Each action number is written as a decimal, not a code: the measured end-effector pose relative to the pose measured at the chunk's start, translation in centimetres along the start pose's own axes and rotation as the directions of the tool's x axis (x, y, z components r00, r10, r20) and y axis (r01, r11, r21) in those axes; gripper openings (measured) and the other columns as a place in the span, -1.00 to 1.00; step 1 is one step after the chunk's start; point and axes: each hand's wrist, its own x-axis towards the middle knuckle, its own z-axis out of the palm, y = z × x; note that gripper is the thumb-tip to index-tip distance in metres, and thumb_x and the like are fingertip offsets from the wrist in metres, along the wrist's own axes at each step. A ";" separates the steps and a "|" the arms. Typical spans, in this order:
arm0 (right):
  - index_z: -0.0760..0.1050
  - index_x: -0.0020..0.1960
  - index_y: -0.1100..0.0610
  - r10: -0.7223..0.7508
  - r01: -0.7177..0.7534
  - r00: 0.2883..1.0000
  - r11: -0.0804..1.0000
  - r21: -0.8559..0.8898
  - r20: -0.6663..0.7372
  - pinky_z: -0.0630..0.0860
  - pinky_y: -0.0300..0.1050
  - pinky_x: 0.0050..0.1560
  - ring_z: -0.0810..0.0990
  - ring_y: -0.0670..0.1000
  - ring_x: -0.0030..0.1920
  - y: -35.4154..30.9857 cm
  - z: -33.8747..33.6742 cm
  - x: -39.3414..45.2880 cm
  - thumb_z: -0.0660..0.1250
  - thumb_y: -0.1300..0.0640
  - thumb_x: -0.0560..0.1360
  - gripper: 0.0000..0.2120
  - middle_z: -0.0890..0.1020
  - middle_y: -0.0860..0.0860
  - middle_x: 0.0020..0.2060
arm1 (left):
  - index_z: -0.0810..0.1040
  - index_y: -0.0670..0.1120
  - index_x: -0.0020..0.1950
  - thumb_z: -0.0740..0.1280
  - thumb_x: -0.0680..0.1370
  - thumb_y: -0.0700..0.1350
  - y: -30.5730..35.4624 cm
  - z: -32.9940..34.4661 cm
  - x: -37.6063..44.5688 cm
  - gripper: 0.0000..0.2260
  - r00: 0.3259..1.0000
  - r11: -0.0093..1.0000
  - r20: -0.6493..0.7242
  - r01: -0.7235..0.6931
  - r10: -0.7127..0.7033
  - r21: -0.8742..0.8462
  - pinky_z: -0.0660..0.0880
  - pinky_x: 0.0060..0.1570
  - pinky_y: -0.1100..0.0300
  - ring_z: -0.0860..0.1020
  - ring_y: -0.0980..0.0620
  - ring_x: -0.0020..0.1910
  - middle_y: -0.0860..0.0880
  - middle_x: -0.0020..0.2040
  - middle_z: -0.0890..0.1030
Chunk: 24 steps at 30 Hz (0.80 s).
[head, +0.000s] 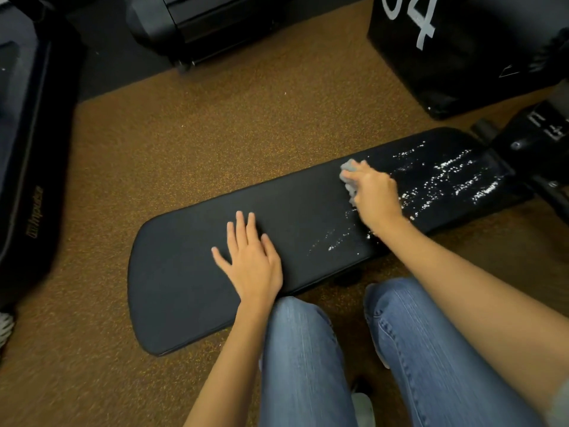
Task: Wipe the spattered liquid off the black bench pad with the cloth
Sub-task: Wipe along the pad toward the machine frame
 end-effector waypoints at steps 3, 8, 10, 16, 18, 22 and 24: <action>0.58 0.20 0.10 -0.321 0.319 0.935 0.947 0.036 0.152 0.36 0.02 0.38 0.46 0.10 0.35 -3.0 2.2 -2.9 0.21 0.47 0.39 -0.52 0.52 0.10 0.32 | 0.05 0.08 0.63 0.01 0.70 0.01 2.5 1.0 0.8 -0.52 0.995 0.996 0.058 -0.079 0.076 0.045 -0.19 0.52 -0.25 -0.08 0.09 0.62 0.12 0.65 -0.01; 0.60 0.17 0.11 -0.456 0.460 0.871 0.888 0.025 0.184 0.37 -0.04 0.37 0.46 0.11 0.35 -0.6 0.7 -2.0 0.29 0.50 0.34 -0.50 0.53 0.11 0.31 | -0.01 0.13 0.63 -0.02 0.70 0.01 3.0 1.9 0.7 -0.52 0.994 0.993 0.098 -0.049 0.038 0.107 -0.24 0.49 -0.32 -0.10 0.06 0.63 0.11 0.65 -0.04; 0.58 -0.11 0.06 -0.232 0.234 0.969 0.972 -0.020 0.082 0.52 -0.09 0.09 0.58 0.14 0.08 1.2 -1.0 0.8 0.27 0.47 0.33 -0.66 0.63 0.10 0.02 | -0.01 0.13 0.63 -0.01 0.70 0.00 2.8 2.1 0.6 -0.52 0.992 0.993 0.124 -0.049 0.036 0.106 -0.16 0.52 -0.29 -0.11 0.06 0.63 0.10 0.65 -0.05; 0.56 0.22 0.04 -0.255 0.255 0.965 0.967 -0.001 0.065 0.40 0.01 0.35 0.47 0.05 0.33 -2.4 2.9 0.4 0.19 0.43 0.44 -0.53 0.47 0.00 0.37 | -0.04 0.11 0.64 -0.01 0.70 -0.01 3.1 2.1 0.7 -0.51 0.990 0.990 0.139 -0.041 0.022 0.137 -0.09 0.53 -0.24 -0.13 0.04 0.63 0.09 0.65 -0.08; 0.51 0.30 0.10 -0.435 0.437 0.879 0.899 0.031 0.195 0.23 0.00 0.46 0.34 0.06 0.44 -3.5 4.3 -1.0 0.23 0.48 0.43 -0.47 0.40 0.07 0.43 | -0.06 0.12 0.63 -0.03 0.71 0.00 2.8 2.1 0.7 -0.51 0.990 0.987 0.140 -0.056 0.035 0.148 -0.09 0.54 -0.21 -0.14 0.05 0.62 0.10 0.65 -0.09; 0.61 0.15 0.08 -0.386 0.387 0.914 0.922 0.012 0.128 0.44 0.02 0.31 0.47 0.09 0.34 -0.8 1.7 1.8 0.26 0.48 0.41 -0.56 0.53 0.05 0.32 | -0.06 0.16 0.63 -0.05 0.70 0.04 2.3 2.0 0.7 -0.52 0.988 0.987 0.145 -0.076 0.055 0.143 -0.08 0.53 -0.16 -0.13 0.08 0.62 0.13 0.64 -0.09; 0.61 -0.02 0.09 -0.186 0.190 0.981 0.978 -0.083 0.049 0.55 0.04 0.08 0.56 0.15 0.19 0.7 0.1 3.8 0.28 0.42 0.45 -0.71 0.60 0.08 0.20 | -0.05 0.18 0.62 -0.04 0.70 0.04 2.3 1.9 0.7 -0.52 0.988 0.988 0.143 -0.071 0.052 0.135 -0.09 0.54 -0.15 -0.13 0.10 0.62 0.15 0.64 -0.08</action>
